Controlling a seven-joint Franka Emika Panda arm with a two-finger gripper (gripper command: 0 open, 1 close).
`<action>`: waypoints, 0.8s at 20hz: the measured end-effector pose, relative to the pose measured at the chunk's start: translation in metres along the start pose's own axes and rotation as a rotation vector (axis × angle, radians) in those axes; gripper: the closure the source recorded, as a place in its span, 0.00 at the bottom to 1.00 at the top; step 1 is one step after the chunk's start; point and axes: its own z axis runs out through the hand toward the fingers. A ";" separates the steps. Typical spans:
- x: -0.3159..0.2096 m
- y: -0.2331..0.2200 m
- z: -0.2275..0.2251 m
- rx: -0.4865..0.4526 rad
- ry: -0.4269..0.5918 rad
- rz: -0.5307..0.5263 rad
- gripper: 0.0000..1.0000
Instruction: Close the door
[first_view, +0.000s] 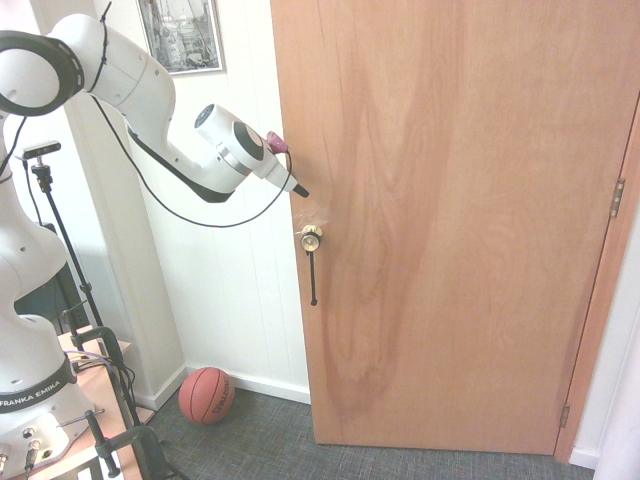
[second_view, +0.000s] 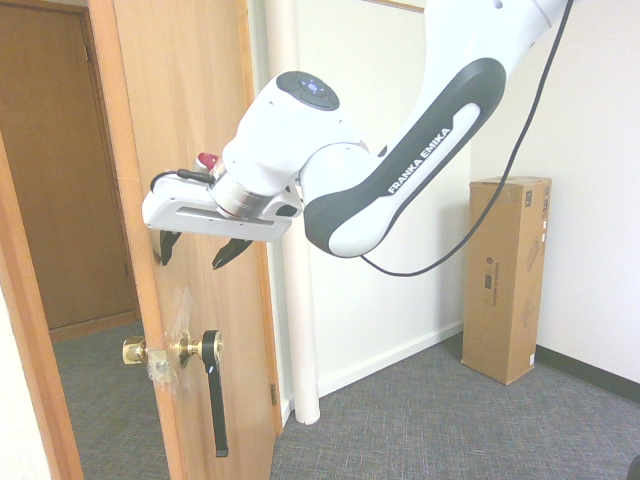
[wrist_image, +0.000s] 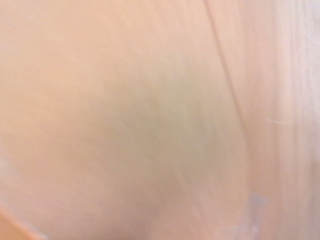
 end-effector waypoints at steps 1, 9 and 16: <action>0.001 0.000 -0.008 0.018 0.001 0.014 1.00; 0.026 0.029 -0.035 0.082 -0.015 0.128 1.00; 0.020 0.037 -0.040 0.095 -0.044 0.167 1.00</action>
